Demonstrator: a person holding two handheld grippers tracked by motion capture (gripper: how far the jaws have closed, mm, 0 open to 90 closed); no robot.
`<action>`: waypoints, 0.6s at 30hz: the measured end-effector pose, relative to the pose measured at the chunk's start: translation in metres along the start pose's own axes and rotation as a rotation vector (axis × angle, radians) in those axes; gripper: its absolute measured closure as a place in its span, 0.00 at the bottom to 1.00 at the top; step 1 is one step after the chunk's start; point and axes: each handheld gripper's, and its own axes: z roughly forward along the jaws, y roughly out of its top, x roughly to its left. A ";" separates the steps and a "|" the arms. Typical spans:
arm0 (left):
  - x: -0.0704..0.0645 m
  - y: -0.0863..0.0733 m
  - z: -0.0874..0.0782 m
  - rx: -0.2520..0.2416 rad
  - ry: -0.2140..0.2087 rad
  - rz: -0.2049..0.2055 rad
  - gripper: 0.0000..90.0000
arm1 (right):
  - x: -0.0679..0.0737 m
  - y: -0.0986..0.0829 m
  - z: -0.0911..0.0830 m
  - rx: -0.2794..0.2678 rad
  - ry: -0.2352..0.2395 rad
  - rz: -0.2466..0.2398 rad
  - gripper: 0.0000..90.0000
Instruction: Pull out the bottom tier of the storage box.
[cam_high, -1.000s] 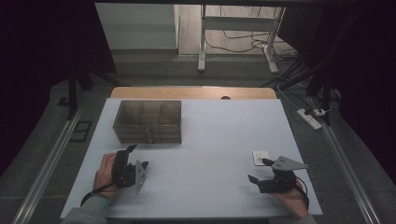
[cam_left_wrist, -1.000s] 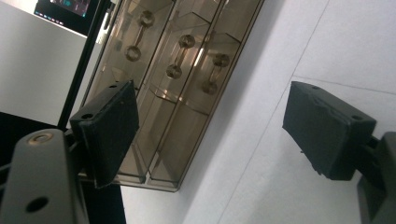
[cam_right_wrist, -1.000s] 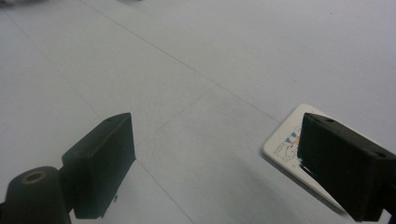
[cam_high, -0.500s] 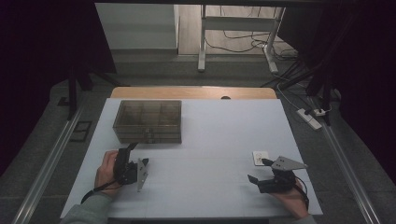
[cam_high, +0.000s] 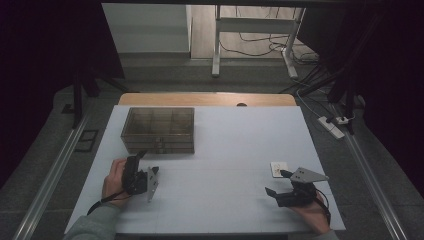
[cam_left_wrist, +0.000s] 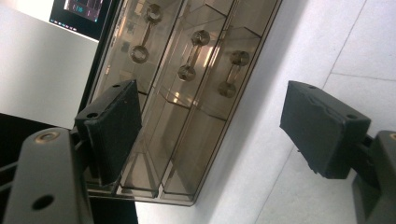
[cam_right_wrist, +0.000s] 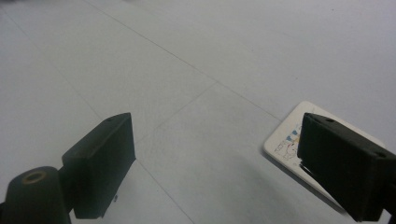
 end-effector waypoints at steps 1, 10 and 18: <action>0.000 0.000 0.000 -0.001 0.001 0.000 0.23 | 0.000 0.000 0.000 0.000 0.000 0.000 0.12; -0.001 -0.001 0.004 -0.003 -0.002 0.005 0.25 | 0.000 0.000 0.001 0.003 -0.002 0.000 0.12; 0.000 0.001 0.008 0.010 0.012 0.028 0.27 | 0.000 0.000 0.001 0.004 -0.001 0.001 0.12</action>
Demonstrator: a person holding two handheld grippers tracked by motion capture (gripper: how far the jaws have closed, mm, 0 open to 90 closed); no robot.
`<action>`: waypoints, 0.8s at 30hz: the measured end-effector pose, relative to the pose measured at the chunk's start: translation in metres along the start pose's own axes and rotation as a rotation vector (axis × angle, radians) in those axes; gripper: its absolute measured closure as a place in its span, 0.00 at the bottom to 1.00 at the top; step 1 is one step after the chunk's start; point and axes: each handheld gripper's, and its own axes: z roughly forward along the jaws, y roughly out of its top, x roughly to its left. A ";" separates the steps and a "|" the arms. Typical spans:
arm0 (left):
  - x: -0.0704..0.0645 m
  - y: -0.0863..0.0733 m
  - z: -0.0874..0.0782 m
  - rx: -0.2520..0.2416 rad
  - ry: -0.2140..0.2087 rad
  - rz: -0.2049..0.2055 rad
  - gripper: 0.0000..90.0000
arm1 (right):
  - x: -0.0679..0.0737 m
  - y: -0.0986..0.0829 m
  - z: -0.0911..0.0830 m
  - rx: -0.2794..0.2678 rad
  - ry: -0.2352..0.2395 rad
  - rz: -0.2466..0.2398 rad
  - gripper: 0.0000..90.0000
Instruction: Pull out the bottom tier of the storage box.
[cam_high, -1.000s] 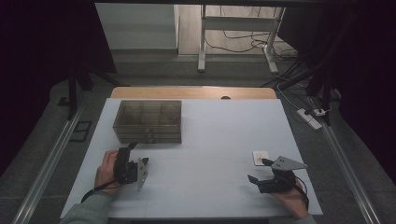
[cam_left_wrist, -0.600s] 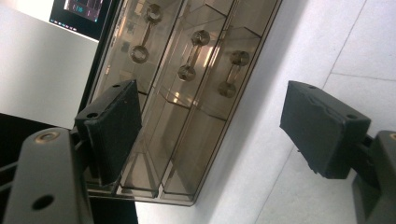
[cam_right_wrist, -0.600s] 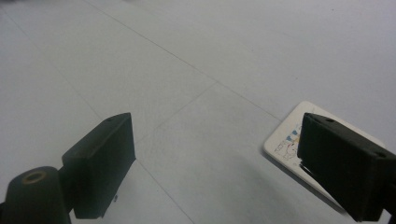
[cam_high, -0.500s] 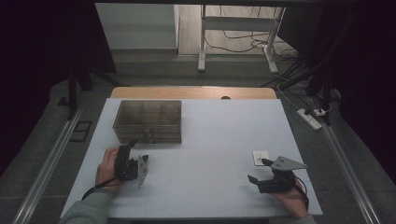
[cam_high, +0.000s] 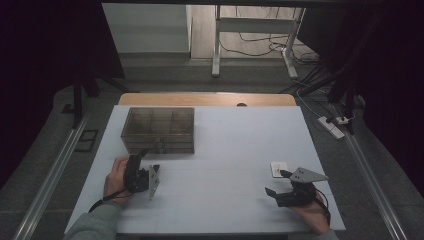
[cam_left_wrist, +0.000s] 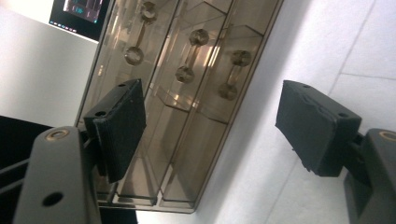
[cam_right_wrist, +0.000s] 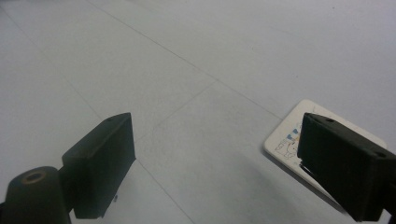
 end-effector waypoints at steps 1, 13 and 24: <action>0.001 0.002 0.001 0.002 0.013 0.016 0.27 | 0.000 0.000 0.000 0.000 0.000 0.000 0.12; 0.002 0.003 0.006 0.005 0.021 0.020 0.27 | 0.000 0.000 0.000 -0.002 -0.001 -0.001 0.12; 0.002 0.005 0.012 0.011 0.032 0.047 0.28 | 0.000 0.000 -0.001 -0.003 -0.002 0.002 0.12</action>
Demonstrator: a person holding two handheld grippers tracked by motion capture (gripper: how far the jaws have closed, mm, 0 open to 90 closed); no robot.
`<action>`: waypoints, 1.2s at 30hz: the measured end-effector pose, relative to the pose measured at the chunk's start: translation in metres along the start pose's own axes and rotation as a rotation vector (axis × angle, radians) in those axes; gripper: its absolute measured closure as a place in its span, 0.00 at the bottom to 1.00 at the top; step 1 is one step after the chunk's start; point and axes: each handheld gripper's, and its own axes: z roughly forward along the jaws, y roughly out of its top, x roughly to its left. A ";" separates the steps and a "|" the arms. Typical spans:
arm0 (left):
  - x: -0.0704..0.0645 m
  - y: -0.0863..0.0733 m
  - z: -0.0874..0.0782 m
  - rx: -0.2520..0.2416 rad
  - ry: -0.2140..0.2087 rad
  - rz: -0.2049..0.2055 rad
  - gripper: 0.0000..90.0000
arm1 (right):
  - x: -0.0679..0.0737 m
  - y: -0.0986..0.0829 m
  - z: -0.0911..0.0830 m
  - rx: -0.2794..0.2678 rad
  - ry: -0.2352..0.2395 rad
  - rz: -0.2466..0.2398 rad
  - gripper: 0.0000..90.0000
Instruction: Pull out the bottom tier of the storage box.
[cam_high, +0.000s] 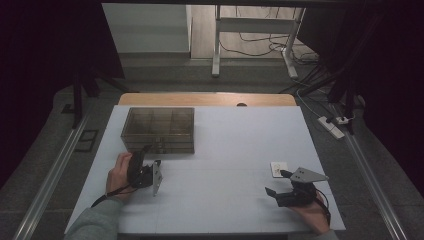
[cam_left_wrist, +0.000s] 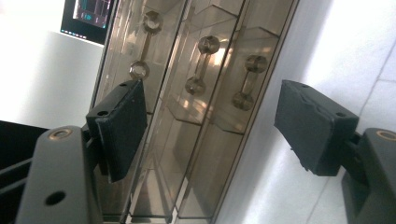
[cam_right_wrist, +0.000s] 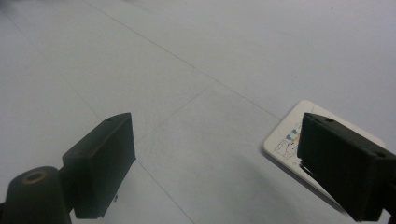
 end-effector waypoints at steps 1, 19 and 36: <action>0.000 0.000 0.000 -0.002 -0.001 -0.004 0.28 | 0.000 0.000 0.000 0.001 0.000 0.000 0.12; -0.003 -0.001 0.001 0.007 -0.012 0.013 0.28 | 0.000 0.000 0.000 0.004 -0.003 -0.001 0.12; -0.006 0.000 0.007 0.014 -0.033 0.026 0.34 | 0.000 0.000 0.000 0.002 -0.005 -0.002 0.12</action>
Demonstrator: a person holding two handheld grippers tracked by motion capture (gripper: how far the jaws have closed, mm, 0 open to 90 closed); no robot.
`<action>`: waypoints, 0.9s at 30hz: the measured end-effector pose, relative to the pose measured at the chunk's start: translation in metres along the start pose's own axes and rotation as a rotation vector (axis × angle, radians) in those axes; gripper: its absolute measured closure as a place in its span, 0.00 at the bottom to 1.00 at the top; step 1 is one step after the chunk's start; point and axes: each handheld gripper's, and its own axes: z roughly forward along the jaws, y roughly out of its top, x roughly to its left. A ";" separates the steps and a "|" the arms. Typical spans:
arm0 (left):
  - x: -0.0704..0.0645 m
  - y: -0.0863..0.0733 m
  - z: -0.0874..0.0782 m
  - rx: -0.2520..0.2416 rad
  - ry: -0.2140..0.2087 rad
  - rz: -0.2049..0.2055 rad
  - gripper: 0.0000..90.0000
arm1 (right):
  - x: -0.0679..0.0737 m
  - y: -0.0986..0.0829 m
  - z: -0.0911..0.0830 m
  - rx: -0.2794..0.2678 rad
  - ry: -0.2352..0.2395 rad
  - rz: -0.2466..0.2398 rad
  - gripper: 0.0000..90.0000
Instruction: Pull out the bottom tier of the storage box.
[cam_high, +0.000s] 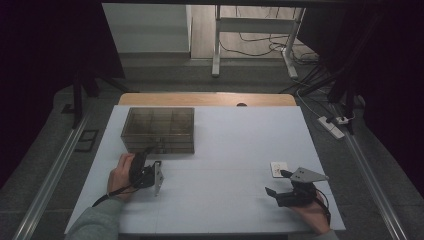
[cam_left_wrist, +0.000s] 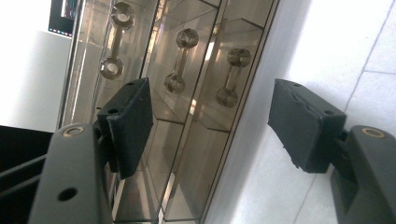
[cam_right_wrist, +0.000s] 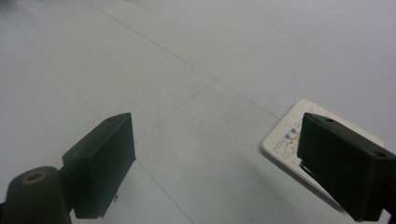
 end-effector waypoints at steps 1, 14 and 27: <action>0.000 0.000 0.000 0.000 0.000 0.000 0.35 | 0.000 0.000 0.000 -0.001 -0.001 0.001 0.12; -0.004 0.000 0.005 0.009 -0.008 0.026 0.50 | 0.000 0.000 -0.001 -0.006 0.000 0.002 0.12; -0.005 0.000 0.006 0.018 -0.003 0.032 0.54 | 0.000 0.000 -0.001 -0.003 0.002 -0.001 0.12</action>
